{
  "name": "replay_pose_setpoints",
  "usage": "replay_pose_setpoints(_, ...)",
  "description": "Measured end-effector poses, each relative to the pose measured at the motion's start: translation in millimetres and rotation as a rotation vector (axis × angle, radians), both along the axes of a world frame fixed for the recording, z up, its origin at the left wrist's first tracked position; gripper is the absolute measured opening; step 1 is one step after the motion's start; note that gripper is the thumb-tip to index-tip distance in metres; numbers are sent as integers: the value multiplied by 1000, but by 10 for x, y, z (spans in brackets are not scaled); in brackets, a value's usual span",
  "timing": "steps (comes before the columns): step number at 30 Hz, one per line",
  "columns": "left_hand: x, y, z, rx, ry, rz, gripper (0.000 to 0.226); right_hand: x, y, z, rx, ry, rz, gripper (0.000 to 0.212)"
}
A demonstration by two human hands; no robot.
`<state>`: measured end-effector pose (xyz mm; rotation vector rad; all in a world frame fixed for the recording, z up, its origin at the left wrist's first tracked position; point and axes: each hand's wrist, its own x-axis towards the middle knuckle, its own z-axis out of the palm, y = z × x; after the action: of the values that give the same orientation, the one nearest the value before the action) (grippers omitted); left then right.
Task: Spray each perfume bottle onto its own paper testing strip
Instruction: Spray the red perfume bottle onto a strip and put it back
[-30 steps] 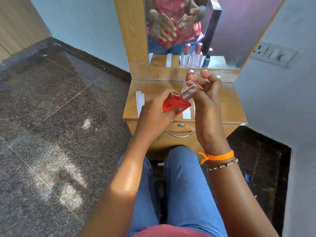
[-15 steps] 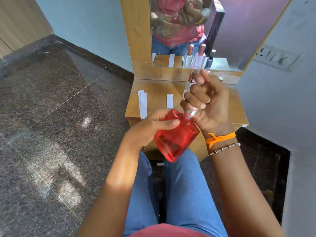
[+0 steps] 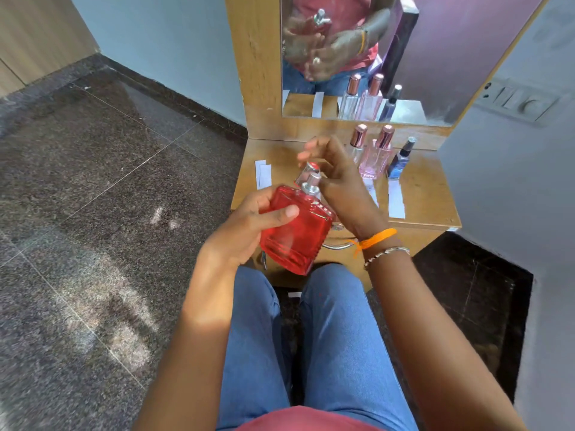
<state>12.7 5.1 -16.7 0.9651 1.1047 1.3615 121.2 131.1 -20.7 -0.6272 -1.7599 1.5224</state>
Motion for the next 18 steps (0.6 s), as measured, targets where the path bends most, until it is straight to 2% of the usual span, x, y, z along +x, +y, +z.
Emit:
replay_pose_setpoints(4, -113, -41, -11, 16, -27, 67, 52, -220, 85, -283, 307, -216, -188, 45)
replay_pose_setpoints(8, -133, -49, -38, 3, -38, 135, 57, -265, 54, -384, 388, -245, -185, 39)
replay_pose_setpoints(11, -109, -35, -36, 21, -48, 164, 59, -241, 15, -344, 458, -245, -172, 45)
replay_pose_setpoints(13, -88, -16, -32, 34, -29, 177, 50, -166, -25, -294, 434, -179, -210, 44)
replay_pose_setpoints(16, -25, 35, 22, 38, 53, 177, 22, 60, -232, -108, 213, 1, -350, 23)
replay_pose_setpoints(18, 54, 92, 47, 46, 112, 166, 22, 230, -427, -35, 74, 107, -288, 25)
